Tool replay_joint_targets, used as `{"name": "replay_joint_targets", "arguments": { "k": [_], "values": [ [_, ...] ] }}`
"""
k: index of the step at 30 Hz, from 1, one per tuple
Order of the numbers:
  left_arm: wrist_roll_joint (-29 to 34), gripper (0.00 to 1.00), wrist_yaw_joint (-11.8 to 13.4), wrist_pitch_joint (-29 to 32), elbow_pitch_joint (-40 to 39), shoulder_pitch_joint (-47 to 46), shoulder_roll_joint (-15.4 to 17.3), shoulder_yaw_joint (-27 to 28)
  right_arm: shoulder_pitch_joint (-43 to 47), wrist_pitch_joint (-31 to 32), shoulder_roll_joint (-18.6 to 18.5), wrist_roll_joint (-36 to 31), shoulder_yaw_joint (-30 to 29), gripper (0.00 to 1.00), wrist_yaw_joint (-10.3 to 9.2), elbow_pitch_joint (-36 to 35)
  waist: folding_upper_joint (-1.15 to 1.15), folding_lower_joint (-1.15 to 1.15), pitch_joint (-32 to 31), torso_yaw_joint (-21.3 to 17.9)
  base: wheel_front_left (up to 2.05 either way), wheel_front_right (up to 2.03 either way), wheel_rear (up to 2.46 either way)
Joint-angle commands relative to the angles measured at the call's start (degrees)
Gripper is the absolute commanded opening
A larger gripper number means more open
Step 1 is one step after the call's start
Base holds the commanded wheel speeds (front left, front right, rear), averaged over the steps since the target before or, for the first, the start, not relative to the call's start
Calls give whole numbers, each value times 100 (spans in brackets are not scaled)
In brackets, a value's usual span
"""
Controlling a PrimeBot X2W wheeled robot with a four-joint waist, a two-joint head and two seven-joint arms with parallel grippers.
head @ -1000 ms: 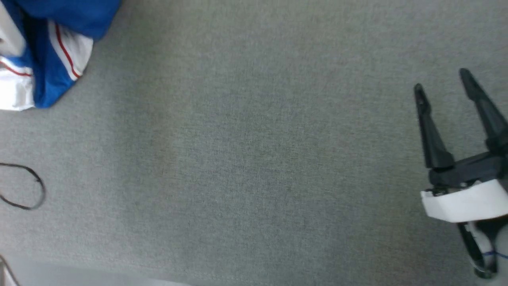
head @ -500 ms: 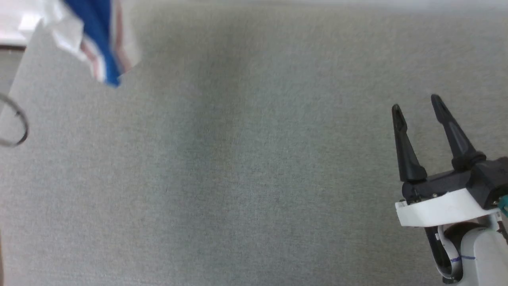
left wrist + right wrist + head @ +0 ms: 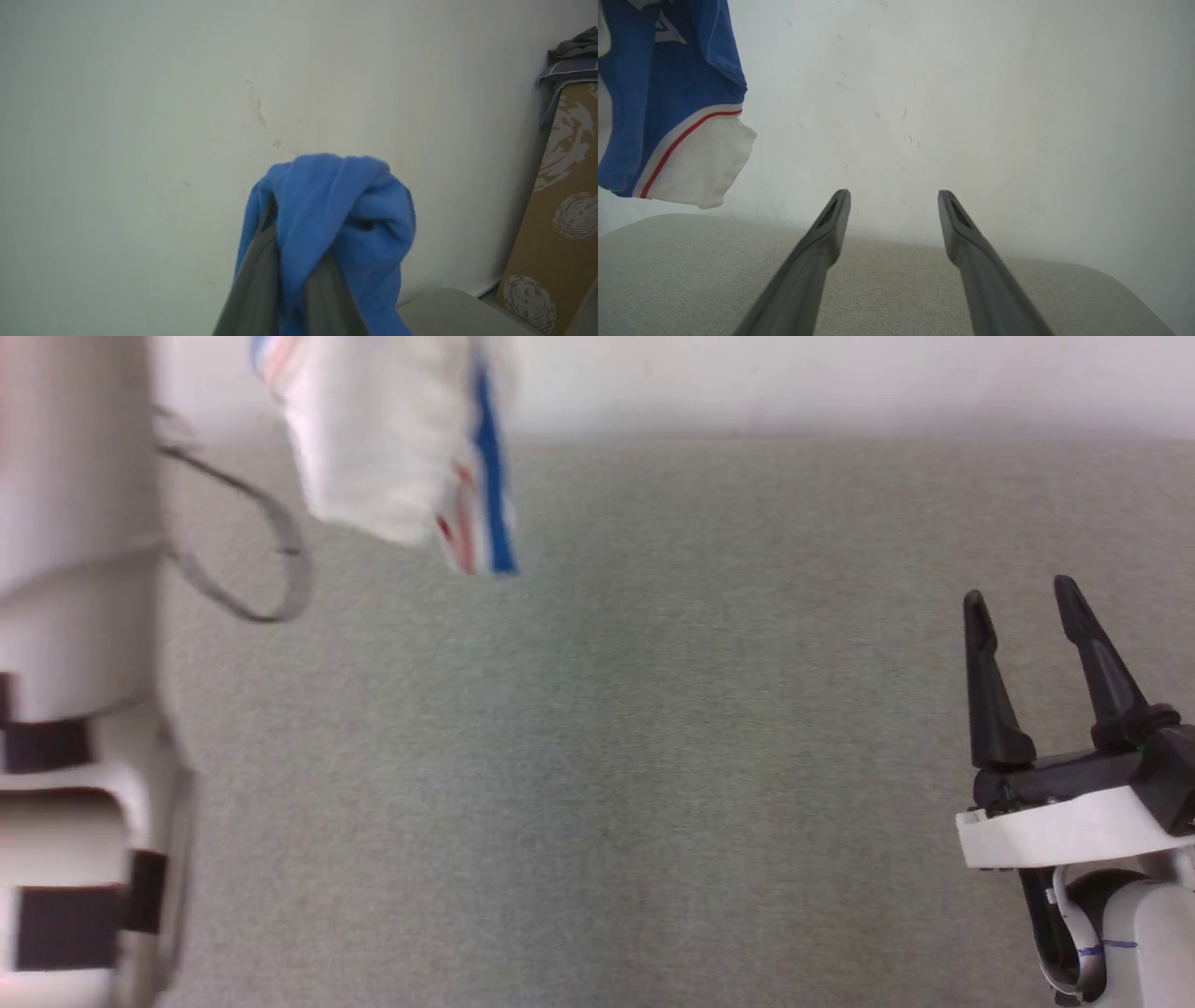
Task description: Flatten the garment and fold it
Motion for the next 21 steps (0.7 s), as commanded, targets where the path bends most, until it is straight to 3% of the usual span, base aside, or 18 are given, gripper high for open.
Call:
{"name": "replay_joint_targets", "arguments": {
  "k": [1,11,16,21],
  "values": [
    [-48,0,41,29,-57,85,-164,-103,57,-27,23,58,-35,100,-12,14,0,0,-92,-189,0,0,0],
    [-433,0,273,176,-391,1123,-1000,-668,40,-54,25,184,-52,100,-12,29,0,0,41,-624,0,0,0],
    [-716,0,446,-28,-471,2201,-1173,-1042,17,-68,25,226,-21,100,-12,69,0,0,139,-797,0,0,0],
    [-428,0,626,-774,43,3309,-1162,-1378,-31,-91,25,304,115,100,-12,170,0,0,252,-988,0,0,0]
  ]
}}
